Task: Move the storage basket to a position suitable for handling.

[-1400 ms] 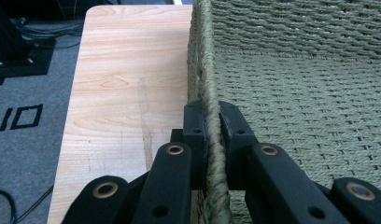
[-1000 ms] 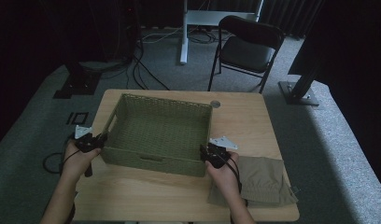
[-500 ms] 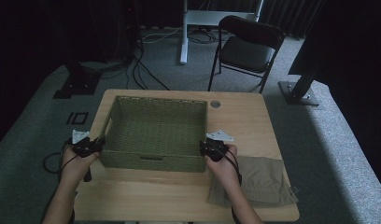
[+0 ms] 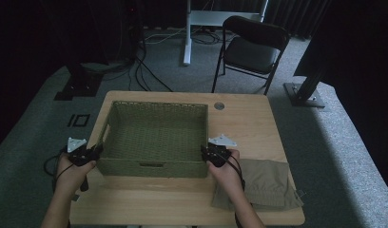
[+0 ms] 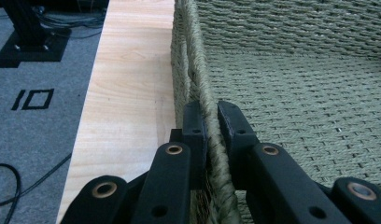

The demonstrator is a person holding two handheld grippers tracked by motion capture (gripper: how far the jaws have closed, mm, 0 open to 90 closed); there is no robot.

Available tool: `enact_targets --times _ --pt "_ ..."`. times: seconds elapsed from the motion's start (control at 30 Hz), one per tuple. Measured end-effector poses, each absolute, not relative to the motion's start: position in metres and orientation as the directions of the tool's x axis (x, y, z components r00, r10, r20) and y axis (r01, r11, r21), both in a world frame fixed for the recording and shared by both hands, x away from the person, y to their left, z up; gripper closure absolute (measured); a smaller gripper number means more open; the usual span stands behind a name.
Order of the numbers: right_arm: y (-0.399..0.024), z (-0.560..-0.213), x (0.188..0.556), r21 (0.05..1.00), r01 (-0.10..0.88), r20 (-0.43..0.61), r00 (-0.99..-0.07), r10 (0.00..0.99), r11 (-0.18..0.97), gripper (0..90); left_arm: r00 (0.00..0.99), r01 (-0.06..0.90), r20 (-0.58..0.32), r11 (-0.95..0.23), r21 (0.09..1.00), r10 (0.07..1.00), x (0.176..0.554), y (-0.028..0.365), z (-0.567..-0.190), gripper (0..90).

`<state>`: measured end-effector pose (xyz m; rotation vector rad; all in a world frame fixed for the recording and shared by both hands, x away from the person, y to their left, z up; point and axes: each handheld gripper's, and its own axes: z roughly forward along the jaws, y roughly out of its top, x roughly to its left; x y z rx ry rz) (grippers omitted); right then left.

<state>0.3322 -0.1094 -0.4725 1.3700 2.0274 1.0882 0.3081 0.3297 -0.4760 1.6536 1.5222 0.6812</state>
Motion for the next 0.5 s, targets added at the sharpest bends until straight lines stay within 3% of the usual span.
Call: enact_targets --times 0.5 --pt "-0.102 -0.472 0.341 0.802 0.566 0.067 -0.403 0.913 0.191 66.0 0.139 0.565 -0.133 0.032 0.825 0.981 0.314 0.337 -0.477 82.4"
